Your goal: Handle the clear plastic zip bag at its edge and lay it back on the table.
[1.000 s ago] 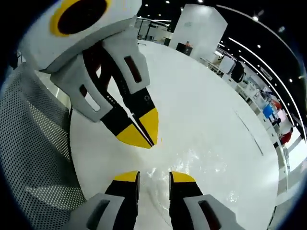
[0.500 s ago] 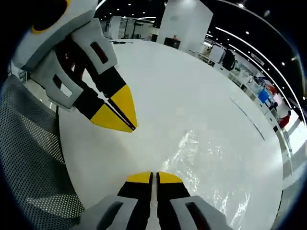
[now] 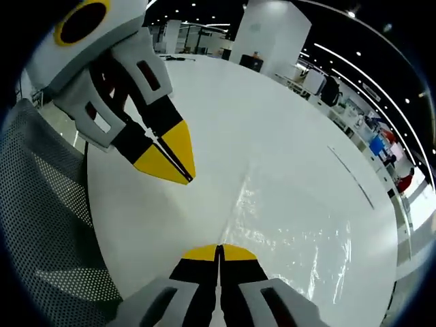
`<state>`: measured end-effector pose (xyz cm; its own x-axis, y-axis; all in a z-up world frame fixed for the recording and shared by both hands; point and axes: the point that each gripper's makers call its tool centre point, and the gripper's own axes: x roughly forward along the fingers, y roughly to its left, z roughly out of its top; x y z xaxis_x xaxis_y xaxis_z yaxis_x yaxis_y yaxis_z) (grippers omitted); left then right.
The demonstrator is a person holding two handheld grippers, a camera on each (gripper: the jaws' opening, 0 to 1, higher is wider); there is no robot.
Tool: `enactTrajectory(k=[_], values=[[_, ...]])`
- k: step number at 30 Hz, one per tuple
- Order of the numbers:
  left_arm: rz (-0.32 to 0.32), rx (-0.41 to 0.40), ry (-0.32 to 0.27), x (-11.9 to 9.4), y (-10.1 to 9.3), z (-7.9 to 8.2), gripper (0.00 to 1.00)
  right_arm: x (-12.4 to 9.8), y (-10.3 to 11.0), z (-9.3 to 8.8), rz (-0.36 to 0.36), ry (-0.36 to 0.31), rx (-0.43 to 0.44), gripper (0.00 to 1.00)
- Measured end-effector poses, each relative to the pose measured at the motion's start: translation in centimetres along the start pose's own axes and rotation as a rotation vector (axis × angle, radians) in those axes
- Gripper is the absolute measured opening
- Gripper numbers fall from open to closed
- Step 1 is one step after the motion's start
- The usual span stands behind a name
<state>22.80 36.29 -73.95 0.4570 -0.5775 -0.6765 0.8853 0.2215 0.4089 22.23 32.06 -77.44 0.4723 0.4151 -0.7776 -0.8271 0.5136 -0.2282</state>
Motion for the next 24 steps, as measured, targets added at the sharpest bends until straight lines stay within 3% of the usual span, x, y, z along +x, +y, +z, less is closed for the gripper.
enactTrajectory(k=[7,17,20,24], values=[[0.002,0.033,0.007,0.1,0.5,0.5,0.01,-1.6,0.7,1.1,0.009,-0.03,-0.063,0.0],[0.0,0.15,-0.004,0.8,0.9,2.0,0.13,-3.4,0.2,2.2,0.003,-0.064,-0.107,0.0],[-0.022,0.199,0.011,1.3,0.4,2.0,0.15,-3.6,0.0,2.0,0.004,-0.062,-0.102,0.0],[-0.017,0.155,0.011,1.5,0.6,2.0,0.14,-3.3,0.1,1.2,0.013,-0.053,-0.034,0.0]])
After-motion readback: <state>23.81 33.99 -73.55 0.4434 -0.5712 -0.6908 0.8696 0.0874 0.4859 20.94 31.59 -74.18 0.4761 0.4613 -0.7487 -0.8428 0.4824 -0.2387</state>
